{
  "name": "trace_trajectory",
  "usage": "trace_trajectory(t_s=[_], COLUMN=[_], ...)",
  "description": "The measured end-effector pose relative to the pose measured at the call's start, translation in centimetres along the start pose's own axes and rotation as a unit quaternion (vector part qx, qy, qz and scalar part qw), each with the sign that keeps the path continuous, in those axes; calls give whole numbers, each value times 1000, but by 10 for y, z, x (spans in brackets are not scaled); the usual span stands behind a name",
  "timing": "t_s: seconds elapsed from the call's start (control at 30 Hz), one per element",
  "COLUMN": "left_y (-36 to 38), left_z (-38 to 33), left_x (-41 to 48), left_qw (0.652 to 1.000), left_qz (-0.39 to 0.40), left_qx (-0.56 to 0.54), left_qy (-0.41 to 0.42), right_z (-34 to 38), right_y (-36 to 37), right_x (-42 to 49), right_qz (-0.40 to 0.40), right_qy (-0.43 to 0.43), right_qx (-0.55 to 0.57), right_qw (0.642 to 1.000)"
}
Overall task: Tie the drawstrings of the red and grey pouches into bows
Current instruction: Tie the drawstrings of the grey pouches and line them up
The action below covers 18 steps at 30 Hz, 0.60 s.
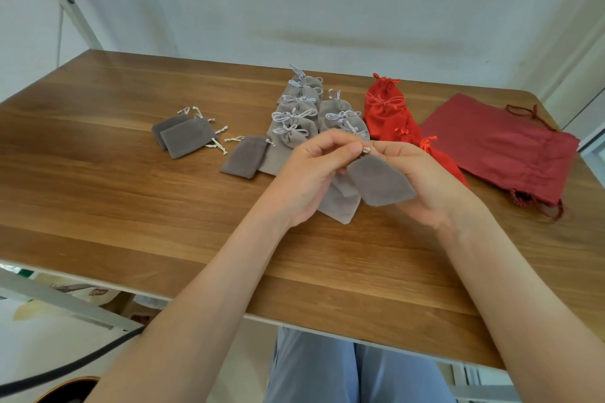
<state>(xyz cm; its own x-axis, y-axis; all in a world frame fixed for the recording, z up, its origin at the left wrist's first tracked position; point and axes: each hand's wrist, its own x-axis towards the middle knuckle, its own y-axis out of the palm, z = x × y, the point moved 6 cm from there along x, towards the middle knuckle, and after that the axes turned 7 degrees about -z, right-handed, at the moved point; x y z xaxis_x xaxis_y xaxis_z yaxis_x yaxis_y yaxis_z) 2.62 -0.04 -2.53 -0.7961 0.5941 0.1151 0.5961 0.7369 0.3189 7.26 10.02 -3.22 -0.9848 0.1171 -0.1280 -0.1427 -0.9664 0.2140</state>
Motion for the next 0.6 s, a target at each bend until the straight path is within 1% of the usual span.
trace_trajectory(t_s=[0.1, 0.3, 0.37, 0.47, 0.6], left_y=[-2, -8, -9, -11, -12], left_z=[2, 3, 5, 7, 9], left_x=[0, 1, 1, 2, 3], left_qw=[1000, 992, 986, 973, 944], left_qz=[11, 10, 10, 5, -12], left_qx=[17, 125, 162, 226, 329], left_qy=[-5, -27, -37, -41, -28], right_z=[-1, -7, -9, -10, -12], right_y=[-2, -8, -9, -10, -10], right_x=[0, 2, 4, 5, 6], right_qz=[-6, -44, -62, -79, -99], right_qy=[2, -14, -21, -40, -58], right_qx=[-44, -149, -204, -296, -359], right_qw=[999, 988, 977, 951, 926])
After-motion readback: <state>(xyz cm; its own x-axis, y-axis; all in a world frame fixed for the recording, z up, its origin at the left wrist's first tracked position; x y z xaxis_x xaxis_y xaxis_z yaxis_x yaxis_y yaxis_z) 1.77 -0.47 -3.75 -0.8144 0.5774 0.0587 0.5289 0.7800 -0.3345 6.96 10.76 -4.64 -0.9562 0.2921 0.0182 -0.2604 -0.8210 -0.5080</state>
